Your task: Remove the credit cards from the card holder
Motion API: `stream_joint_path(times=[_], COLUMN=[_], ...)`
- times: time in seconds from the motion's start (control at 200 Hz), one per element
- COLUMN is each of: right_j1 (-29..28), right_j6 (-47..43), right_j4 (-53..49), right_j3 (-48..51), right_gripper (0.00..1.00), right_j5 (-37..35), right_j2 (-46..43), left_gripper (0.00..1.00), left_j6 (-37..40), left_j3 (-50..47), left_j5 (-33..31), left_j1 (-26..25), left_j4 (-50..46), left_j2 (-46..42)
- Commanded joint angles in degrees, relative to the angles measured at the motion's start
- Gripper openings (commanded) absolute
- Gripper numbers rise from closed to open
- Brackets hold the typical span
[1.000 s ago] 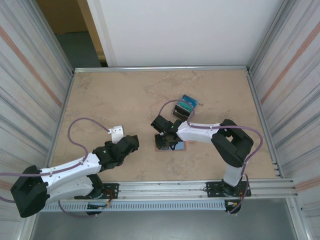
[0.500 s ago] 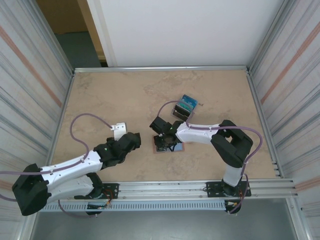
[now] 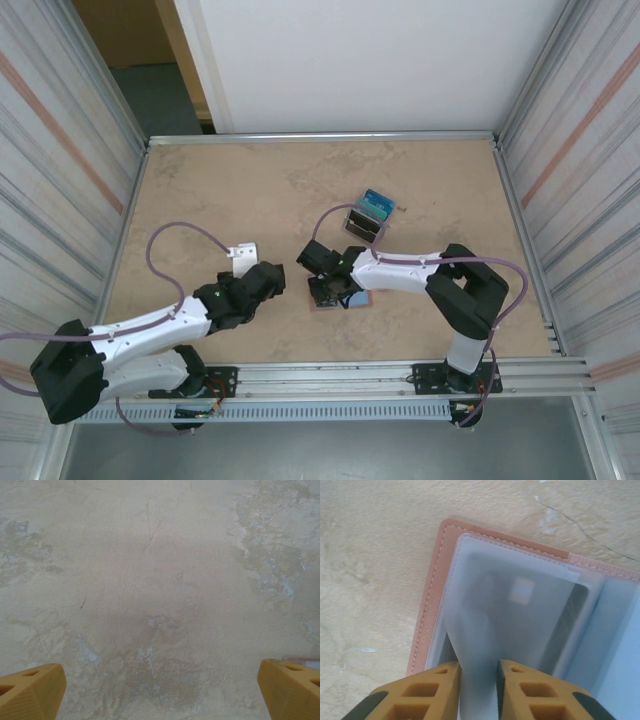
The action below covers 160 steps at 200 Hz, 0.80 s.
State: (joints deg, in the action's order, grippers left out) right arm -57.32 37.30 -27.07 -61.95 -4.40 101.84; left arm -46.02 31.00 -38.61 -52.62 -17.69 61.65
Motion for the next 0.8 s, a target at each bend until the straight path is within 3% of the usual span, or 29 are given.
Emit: stream_joint_path(times=[0.0, 0.466, 0.797], right_j1=[-0.25, 0.15, 2.26], right_j6=[1.58, 3.08, 4.24], right_j4=[-3.25, -8.95, -10.11], right_j3=[0.26, 0.86, 3.08], right_gripper=[0.29, 0.30, 0.31], right_j5=[-3.67, -12.39, -14.57], right_j2=[-2.52, -4.90, -7.81], left_gripper=[0.99, 0.99, 0.99], left_j6=[1.20, 1.64, 1.98], left_j3=[1.50, 2.14, 2.57], left_j5=[-0.79, -0.84, -0.92], left_j1=[-0.40, -0.50, -0.62], left_j4=[0.25, 0.11, 0.03], left_j2=[-0.30, 0.08, 0.39])
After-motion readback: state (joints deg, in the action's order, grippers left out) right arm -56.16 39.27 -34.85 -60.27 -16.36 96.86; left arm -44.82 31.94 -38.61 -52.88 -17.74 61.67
